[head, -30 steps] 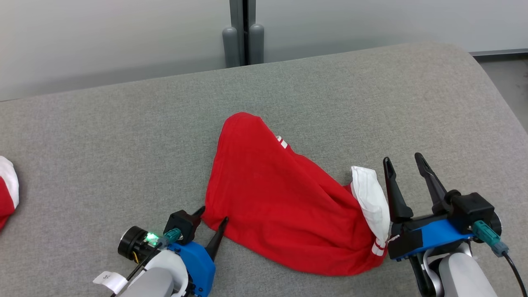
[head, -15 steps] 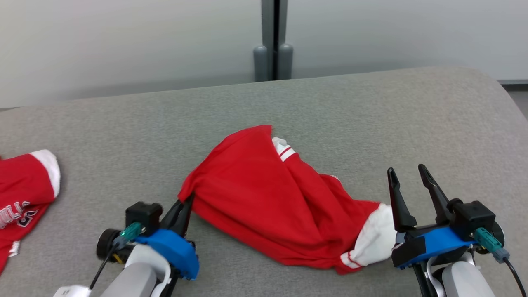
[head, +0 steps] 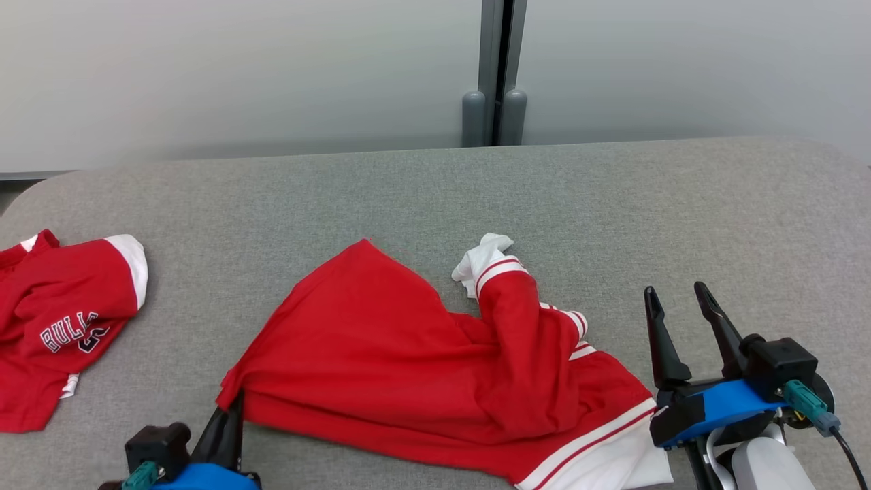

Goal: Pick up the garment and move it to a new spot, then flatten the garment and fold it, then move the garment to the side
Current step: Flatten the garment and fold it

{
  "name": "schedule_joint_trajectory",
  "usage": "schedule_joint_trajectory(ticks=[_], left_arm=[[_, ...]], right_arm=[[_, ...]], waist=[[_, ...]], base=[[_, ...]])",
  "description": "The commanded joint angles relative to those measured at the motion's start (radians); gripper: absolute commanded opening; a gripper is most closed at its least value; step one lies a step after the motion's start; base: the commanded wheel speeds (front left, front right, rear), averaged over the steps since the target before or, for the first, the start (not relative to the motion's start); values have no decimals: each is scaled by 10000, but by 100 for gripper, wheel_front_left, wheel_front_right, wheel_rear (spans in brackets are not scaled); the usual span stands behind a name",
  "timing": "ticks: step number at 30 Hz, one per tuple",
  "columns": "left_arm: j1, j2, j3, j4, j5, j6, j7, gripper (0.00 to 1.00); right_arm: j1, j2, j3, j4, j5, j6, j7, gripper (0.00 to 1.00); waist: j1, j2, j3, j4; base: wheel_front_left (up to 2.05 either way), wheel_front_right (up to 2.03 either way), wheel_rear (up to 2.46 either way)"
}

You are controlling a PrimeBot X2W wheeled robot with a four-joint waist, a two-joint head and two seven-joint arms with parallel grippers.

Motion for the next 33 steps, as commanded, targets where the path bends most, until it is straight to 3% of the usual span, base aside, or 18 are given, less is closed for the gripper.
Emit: schedule_joint_trajectory(ticks=[1, 2, 3, 4, 11, 21, 33], left_arm=[[140, 63, 118, -86, -28, 70, -49, 0], [209, 33, 185, -157, 14, 90, -49, 1], [224, -13, 291, -264, 72, 140, -51, 47], [249, -56, 364, -345, 143, 170, -49, 100], [224, -367, 1060, -1210, 806, 233, -50, 100], [586, -1286, 3102, -3400, 2714, -56, -41, 100], [1105, -1797, 4192, -3329, 3686, -599, -41, 100]], right_arm=[[116, -13, -33, 44, 81, 1, -34, 100], [128, -13, -43, 71, 77, 1, -34, 100], [139, -13, -55, 92, 79, 1, -34, 100], [148, -13, -69, 107, 77, 1, -34, 100], [36, -14, -135, 233, -1, 1, -34, 100], [177, -13, -299, 326, -56, 1, -34, 100], [101, -13, -220, 592, -128, 1, -34, 100]], waist=[[1, 0, 8, 21], [1, 0, 3, 32], [1, 0, -5, 45], [1, 0, -17, 57], [1, 0, -110, 44], [1, 0, -264, 24], [1, 0, -411, 84]], base=[[0, 0, 0], [0, 0, 0], [0, 0, 0], [0, 0, 0], [0, 0, 0], [0, 0, 0], [0, 0, 0]])
